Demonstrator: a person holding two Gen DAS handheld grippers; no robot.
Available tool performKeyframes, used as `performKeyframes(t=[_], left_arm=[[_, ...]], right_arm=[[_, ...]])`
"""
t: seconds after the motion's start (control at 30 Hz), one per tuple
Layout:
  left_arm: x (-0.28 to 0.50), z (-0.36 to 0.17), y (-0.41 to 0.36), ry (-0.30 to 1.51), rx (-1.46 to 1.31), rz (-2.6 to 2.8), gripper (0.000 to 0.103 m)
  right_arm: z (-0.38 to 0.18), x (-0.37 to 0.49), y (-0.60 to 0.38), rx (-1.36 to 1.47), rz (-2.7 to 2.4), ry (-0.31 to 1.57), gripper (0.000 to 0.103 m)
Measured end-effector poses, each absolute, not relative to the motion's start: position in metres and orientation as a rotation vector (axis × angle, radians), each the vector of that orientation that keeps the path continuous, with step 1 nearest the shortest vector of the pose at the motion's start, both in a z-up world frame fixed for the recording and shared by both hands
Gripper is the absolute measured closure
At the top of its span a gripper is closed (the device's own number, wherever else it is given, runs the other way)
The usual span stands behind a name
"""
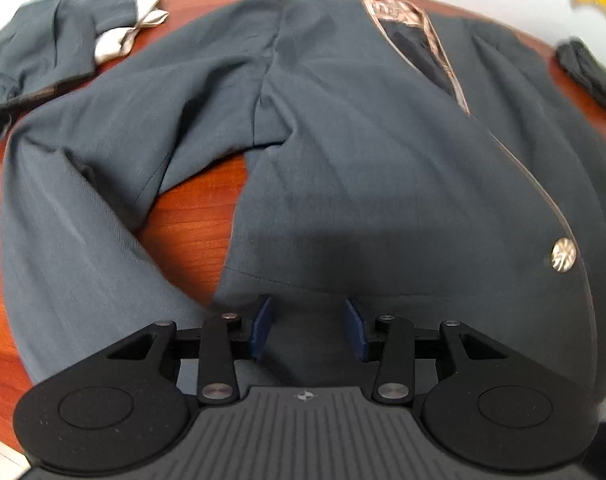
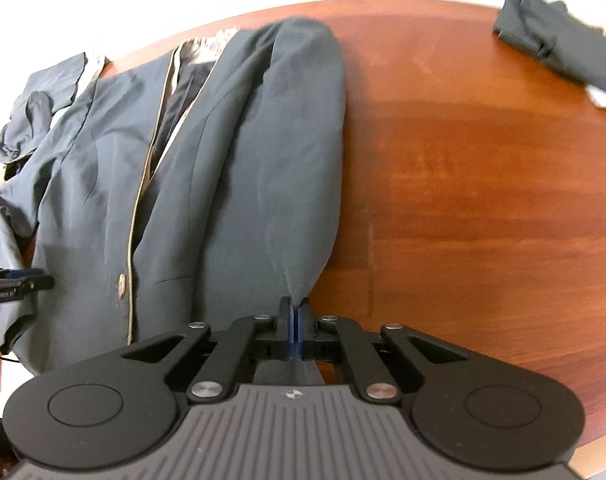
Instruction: Fold clothes
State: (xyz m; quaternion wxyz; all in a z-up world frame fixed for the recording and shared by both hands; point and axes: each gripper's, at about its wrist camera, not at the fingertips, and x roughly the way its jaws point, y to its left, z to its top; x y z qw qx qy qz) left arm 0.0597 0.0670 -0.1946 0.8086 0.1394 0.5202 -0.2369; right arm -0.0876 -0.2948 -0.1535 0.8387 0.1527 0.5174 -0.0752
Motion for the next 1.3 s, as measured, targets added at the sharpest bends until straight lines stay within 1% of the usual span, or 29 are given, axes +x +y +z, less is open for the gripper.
performKeyframes(t=[0.3,0.67,0.93,1.13,1.17,1.2,1.23,1.27,1.3], left_arm=[[0.06,-0.192,0.067,1.129,0.3,-0.487,0.062],[0.07,-0.199,0.063,1.13,0.295,-0.475,0.062],[0.077,-0.201,0.064,1.141,0.28,-0.446,0.062],[0.084,-0.203,0.065,1.156,0.263,-0.42,0.061],[0.085,-0.202,0.066,1.159,0.25,-0.415,0.061],[0.087,-0.202,0.068,1.163,0.231,-0.408,0.061],[0.089,-0.201,0.071,1.159,0.201,-0.401,0.061],[0.09,-0.197,0.076,1.146,0.167,-0.396,0.061],[0.092,-0.192,0.081,1.13,0.136,-0.391,0.061]], right_arm=[[-0.123,-0.082,-0.351,0.16,-0.329,1.045,0.102],[-0.091,-0.036,-0.428,-0.181,-0.428,1.033,0.102],[-0.101,0.0,-0.47,-0.294,-0.471,1.077,0.102],[-0.129,0.017,-0.487,-0.275,-0.456,1.129,0.1],[-0.129,0.018,-0.485,-0.26,-0.443,1.124,0.097],[-0.13,0.019,-0.484,-0.246,-0.429,1.119,0.092],[-0.129,0.019,-0.482,-0.236,-0.424,1.111,0.078],[-0.128,0.017,-0.479,-0.226,-0.416,1.1,0.068],[-0.126,0.015,-0.475,-0.216,-0.406,1.09,0.065]])
